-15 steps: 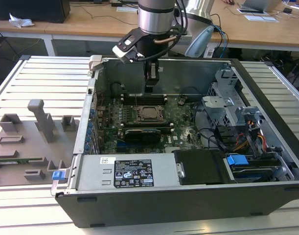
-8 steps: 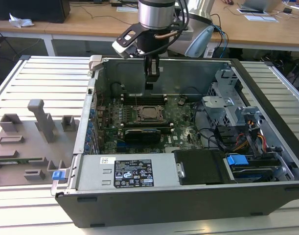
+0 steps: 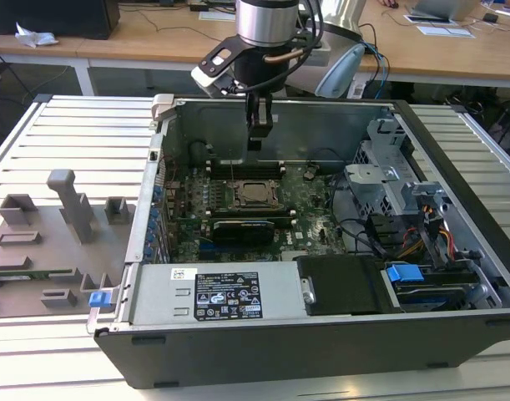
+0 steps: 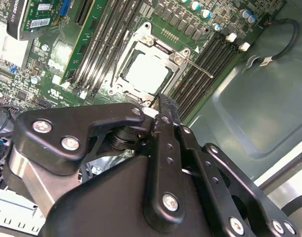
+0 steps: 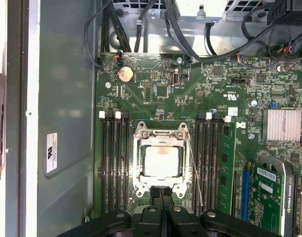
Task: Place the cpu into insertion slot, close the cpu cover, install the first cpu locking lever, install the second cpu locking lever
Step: 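Close the cpu cover, then install the first cpu locking lever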
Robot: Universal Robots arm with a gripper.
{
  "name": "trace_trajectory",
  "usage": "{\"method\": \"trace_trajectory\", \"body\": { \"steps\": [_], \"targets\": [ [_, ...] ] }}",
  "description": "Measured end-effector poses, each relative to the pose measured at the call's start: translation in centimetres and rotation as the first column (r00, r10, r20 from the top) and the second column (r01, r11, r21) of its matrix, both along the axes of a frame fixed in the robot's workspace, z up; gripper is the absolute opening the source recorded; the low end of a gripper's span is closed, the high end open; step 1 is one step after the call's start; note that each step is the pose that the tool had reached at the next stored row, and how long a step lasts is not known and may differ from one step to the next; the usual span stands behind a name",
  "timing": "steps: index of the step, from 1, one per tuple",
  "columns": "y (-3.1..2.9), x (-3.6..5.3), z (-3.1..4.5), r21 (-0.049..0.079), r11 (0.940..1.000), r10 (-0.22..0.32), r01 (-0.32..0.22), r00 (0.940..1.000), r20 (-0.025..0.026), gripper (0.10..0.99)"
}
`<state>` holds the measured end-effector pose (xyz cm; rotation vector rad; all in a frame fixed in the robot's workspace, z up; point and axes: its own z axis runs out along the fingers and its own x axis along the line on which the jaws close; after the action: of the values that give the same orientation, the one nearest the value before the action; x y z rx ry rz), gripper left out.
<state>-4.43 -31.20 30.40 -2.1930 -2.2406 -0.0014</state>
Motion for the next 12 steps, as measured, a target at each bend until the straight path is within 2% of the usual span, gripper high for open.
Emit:
{"method": "trace_trajectory", "body": {
  "steps": [11, 12],
  "targets": [
    [0.00, 0.00, 0.02, 0.000, 1.0000, 0.001, -0.001, 1.0000, 0.0000, 0.106],
    [0.00, 0.00, 0.02, 0.000, 0.9998, 0.020, -0.020, 0.9998, 0.0000, 0.106]
  ]
}}
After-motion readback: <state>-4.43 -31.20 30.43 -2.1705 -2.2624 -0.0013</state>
